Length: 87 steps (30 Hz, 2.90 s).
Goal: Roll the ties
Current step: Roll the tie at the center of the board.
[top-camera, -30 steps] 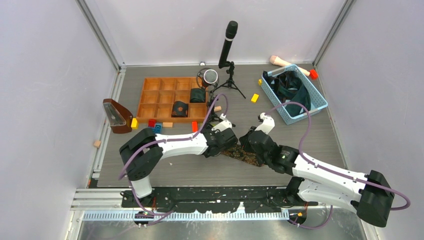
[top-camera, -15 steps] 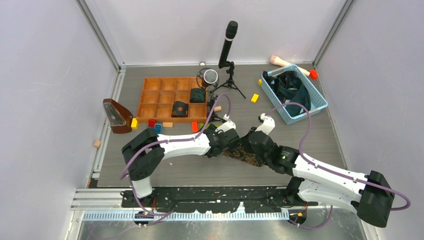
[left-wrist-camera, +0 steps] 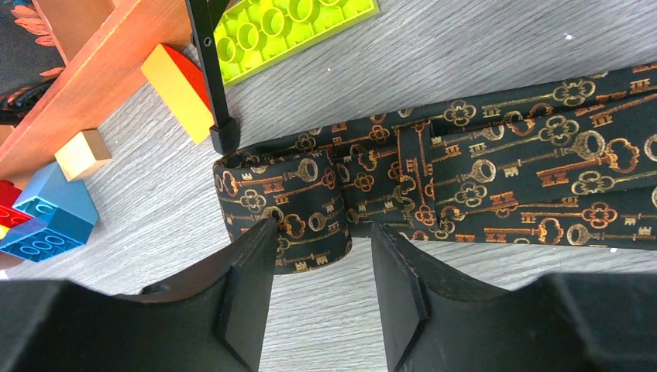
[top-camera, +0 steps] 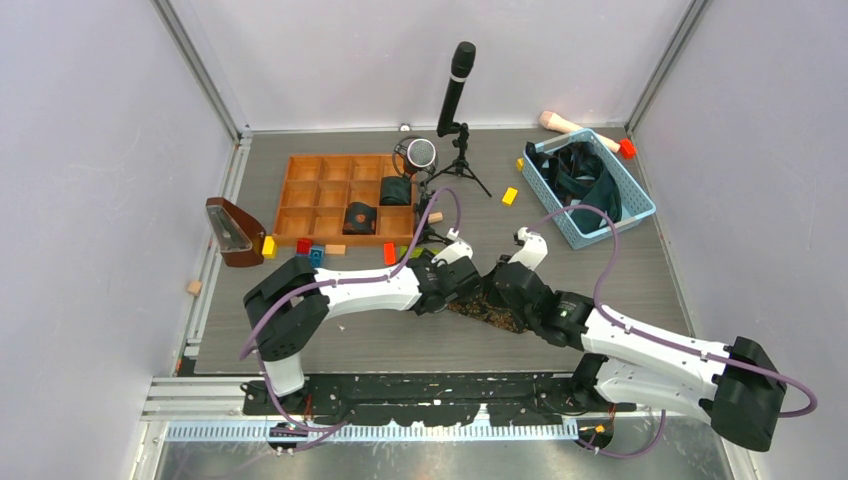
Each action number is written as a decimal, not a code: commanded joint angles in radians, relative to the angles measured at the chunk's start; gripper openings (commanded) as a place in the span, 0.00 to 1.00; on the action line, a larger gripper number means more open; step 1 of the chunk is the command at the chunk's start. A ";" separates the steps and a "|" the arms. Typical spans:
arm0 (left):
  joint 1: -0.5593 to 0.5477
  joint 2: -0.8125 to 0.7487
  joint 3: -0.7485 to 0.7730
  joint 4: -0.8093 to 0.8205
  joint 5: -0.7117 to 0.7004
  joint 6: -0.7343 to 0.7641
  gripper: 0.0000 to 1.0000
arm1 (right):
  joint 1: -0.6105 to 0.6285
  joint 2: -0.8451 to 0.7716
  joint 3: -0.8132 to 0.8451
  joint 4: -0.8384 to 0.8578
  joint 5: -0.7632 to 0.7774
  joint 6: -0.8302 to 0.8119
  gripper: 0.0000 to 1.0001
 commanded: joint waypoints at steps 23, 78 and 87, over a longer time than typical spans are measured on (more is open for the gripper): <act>0.347 -0.662 -0.473 0.506 0.484 -0.020 0.59 | -0.011 0.376 0.174 0.376 -0.380 0.031 0.01; 0.644 -0.460 -0.714 0.952 0.949 -0.210 0.67 | -0.041 0.673 0.272 0.345 -0.395 0.203 0.00; 0.644 -0.431 -0.754 1.030 0.936 -0.235 0.68 | -0.041 0.648 0.268 0.303 -0.365 0.195 0.00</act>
